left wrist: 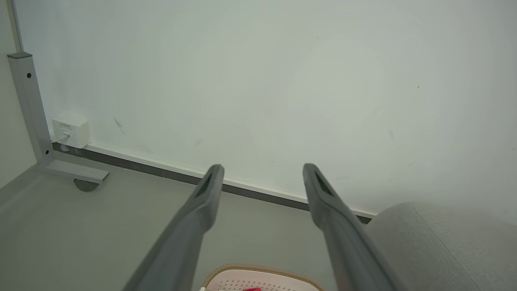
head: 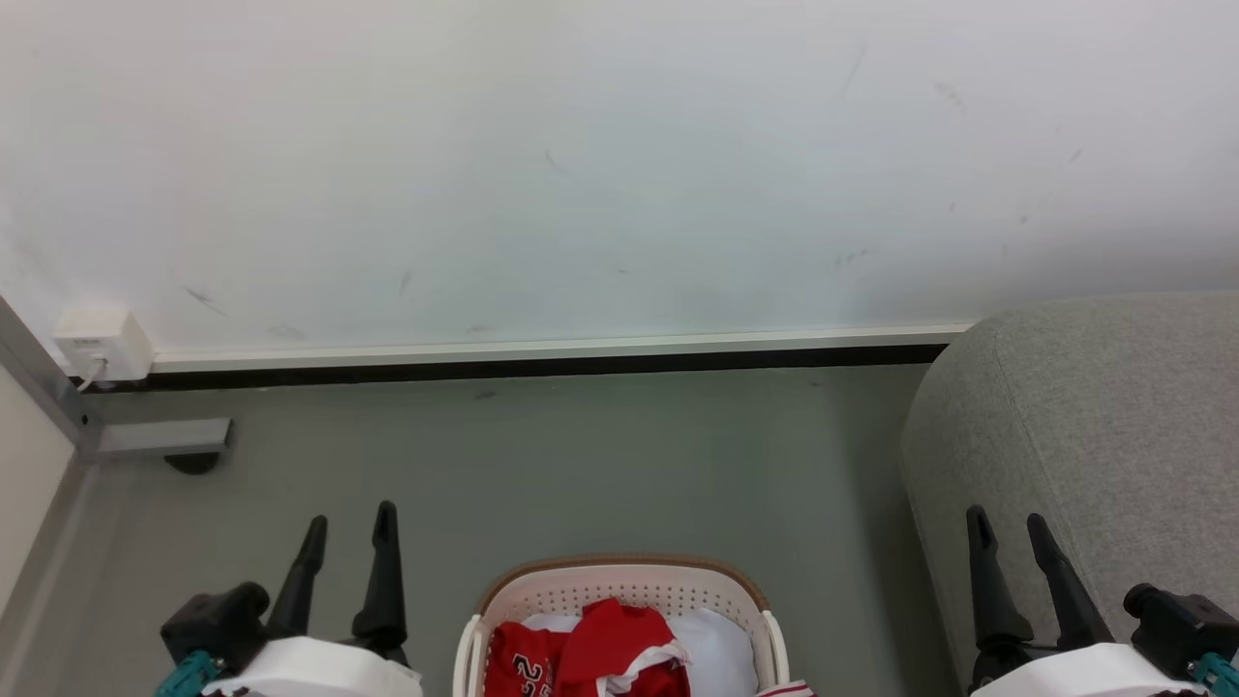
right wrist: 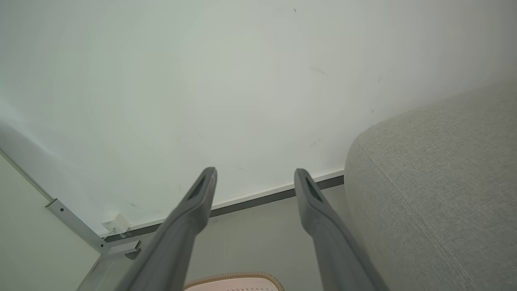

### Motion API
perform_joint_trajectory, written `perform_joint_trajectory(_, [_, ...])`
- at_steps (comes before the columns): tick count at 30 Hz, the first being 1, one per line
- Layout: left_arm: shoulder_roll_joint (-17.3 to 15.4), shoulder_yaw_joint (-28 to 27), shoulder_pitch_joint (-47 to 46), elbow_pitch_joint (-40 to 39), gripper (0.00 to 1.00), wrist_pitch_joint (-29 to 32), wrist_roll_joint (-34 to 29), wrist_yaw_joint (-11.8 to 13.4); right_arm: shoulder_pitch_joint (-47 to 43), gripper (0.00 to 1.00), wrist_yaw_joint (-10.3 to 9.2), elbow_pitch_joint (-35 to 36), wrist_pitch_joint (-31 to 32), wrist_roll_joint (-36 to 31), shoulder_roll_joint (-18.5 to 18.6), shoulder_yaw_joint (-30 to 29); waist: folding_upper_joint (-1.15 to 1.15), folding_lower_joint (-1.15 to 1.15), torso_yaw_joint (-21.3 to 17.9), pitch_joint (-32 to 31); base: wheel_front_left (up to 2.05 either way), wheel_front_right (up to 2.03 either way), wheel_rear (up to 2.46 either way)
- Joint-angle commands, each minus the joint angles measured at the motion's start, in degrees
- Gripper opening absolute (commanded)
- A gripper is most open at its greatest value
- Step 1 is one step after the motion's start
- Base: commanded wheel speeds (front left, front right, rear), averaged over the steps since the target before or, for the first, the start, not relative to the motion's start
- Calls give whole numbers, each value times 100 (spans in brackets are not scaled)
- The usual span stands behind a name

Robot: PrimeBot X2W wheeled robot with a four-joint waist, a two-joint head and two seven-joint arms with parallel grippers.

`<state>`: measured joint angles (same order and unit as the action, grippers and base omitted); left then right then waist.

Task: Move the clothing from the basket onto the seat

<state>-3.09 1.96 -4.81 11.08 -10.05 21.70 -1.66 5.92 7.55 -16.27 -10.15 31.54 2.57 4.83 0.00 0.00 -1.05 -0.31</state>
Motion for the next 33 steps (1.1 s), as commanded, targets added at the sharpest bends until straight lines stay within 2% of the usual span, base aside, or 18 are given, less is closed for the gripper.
perform_joint_trajectory(1, [-64, 0, -86, -55, 100, -57, -180, 15, 138, 100, -8, 18, -48, -142, 33, 18, 0, 0, -2, 0, 0, 0, 0])
perform_joint_trajectory(33, [-52, 81, -66, -129, 100, -431, -1647, 49, 179, 100, -11, -83, -427, -1450, 47, 188, 0, 0, -68, -37, 0, 0, 0])
